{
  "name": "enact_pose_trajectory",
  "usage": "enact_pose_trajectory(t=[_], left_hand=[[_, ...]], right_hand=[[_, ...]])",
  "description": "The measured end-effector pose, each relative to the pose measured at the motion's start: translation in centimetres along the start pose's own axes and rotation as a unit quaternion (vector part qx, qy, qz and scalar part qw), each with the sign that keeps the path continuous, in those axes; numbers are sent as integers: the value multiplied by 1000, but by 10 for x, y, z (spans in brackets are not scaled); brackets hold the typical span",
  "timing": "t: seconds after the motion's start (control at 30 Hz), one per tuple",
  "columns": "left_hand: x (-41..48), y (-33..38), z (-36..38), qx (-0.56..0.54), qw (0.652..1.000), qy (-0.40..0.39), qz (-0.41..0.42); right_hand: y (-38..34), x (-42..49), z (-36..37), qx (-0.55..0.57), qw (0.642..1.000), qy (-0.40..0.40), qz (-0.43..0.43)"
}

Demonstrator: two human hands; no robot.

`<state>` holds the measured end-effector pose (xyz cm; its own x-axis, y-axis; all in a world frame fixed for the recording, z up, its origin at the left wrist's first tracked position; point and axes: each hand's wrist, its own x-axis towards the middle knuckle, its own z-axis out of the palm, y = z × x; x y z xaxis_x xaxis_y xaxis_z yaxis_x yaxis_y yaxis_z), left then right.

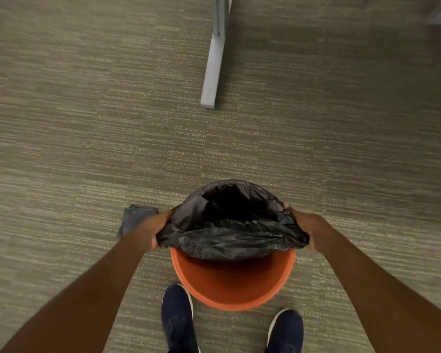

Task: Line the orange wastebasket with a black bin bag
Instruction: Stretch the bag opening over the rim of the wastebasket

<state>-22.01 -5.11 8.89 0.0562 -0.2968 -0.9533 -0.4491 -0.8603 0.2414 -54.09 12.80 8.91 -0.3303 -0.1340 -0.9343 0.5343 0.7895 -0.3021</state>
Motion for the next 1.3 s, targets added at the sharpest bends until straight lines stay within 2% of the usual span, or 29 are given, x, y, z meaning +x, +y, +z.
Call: enact_pose_trajectory(t=[0.1, 0.27, 0.43, 0.53, 0.83, 1.17, 1.23, 1.3], left_hand=[[-5, -18, -5, -71, 997, -11, 34], [-21, -43, -9, -80, 995, -30, 54], [-28, -72, -14, -66, 994, -39, 77], [-32, -89, -13, -36, 996, -29, 79], [-47, -123, 6, -56, 998, 12, 16], [-59, -153, 17, -118, 985, -44, -115], [-63, -157, 20, -128, 983, -47, -125], [-67, -163, 30, -143, 983, -41, -110]], right_hand=[[11, -11, -10, 3, 999, -31, -4], [29, -27, -27, -59, 993, -100, -23], [53, -41, -28, -158, 985, -45, -44], [66, -49, -23, -163, 986, -30, -23], [113, -64, -4, -93, 993, -25, 72], [148, -71, 5, -83, 985, -47, 141], [150, -75, 8, -75, 985, -59, 146], [153, -80, 18, -37, 991, -65, 114]])
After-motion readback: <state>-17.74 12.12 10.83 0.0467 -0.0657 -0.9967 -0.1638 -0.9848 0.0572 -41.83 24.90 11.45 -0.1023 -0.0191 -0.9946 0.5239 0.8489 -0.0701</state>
